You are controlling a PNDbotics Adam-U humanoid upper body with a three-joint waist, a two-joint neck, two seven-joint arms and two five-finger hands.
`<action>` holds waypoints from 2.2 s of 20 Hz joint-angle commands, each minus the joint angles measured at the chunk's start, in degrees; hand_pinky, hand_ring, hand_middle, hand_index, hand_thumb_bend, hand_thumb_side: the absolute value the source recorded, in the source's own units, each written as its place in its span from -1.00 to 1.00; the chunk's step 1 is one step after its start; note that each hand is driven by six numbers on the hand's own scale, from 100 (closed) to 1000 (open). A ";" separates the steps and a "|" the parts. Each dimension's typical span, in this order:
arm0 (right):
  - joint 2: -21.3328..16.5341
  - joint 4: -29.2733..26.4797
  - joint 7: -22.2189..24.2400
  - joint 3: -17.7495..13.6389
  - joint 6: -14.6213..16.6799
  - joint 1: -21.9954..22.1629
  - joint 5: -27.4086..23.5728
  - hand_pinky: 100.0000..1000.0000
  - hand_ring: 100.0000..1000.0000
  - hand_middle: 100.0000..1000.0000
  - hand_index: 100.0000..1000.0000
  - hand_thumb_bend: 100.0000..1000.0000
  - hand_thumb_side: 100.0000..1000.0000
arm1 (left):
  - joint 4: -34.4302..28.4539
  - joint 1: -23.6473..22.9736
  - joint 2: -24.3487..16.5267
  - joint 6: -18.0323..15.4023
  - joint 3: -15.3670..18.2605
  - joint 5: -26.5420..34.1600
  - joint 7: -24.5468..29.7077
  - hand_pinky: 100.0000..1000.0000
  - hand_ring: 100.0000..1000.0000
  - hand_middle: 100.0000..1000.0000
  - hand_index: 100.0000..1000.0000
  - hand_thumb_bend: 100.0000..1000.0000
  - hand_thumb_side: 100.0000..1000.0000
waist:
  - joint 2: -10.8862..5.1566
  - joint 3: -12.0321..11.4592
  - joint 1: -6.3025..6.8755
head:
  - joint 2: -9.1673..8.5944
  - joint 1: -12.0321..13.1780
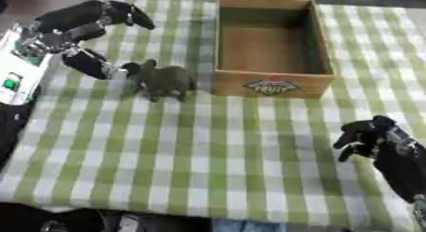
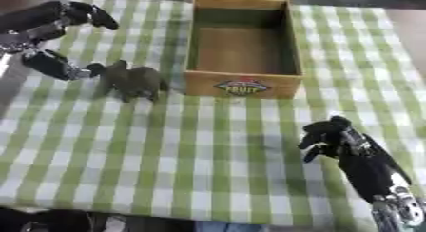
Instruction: Pick up objects on the table and place them in the box.
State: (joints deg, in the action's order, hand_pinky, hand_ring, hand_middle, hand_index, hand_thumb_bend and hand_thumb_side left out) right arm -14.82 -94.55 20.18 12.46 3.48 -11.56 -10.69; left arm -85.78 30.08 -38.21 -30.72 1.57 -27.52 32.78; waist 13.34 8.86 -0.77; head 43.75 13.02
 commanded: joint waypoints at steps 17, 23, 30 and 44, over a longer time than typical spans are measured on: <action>-0.33 -0.66 0.29 0.14 0.02 -0.23 0.32 -0.15 0.14 -0.01 0.34 -1.00 0.95 | 12.06 7.37 4.61 -13.42 -2.84 -4.87 16.77 0.44 0.52 0.46 0.69 -0.55 -0.91 | -1.03 -0.16 -0.22 | 0.36 0.53; -0.28 -0.61 0.39 0.24 -0.02 -0.27 0.32 -0.15 0.14 -0.01 0.34 -1.00 0.96 | 13.73 8.30 5.31 -14.65 -3.94 -6.74 17.10 0.44 0.51 0.45 0.69 -0.53 -0.90 | -1.04 -0.12 -0.15 | 0.36 0.65; -0.34 -0.62 0.37 0.19 0.00 -0.28 0.28 -0.15 0.14 -0.01 0.34 -1.00 0.96 | 13.75 8.20 5.25 -16.40 -4.99 -7.15 17.33 0.44 0.51 0.45 0.69 -0.52 -0.90 | -1.04 0.06 -0.03 | 0.36 0.72; -0.48 -0.62 0.43 0.16 0.02 -0.34 0.13 -0.15 0.14 -0.01 0.34 -1.00 0.95 | 10.38 7.52 3.78 -18.92 -7.66 -1.32 19.18 0.44 0.51 0.45 0.68 -0.54 -0.86 | -1.29 0.05 0.14 | 0.36 0.73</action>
State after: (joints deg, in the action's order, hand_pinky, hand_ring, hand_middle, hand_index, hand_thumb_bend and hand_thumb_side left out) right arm -14.77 -94.49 20.53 12.79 3.38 -11.54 -10.67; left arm -74.03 36.85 -32.44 -30.38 -5.98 -29.53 33.13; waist 13.13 8.86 -0.78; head 43.76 13.55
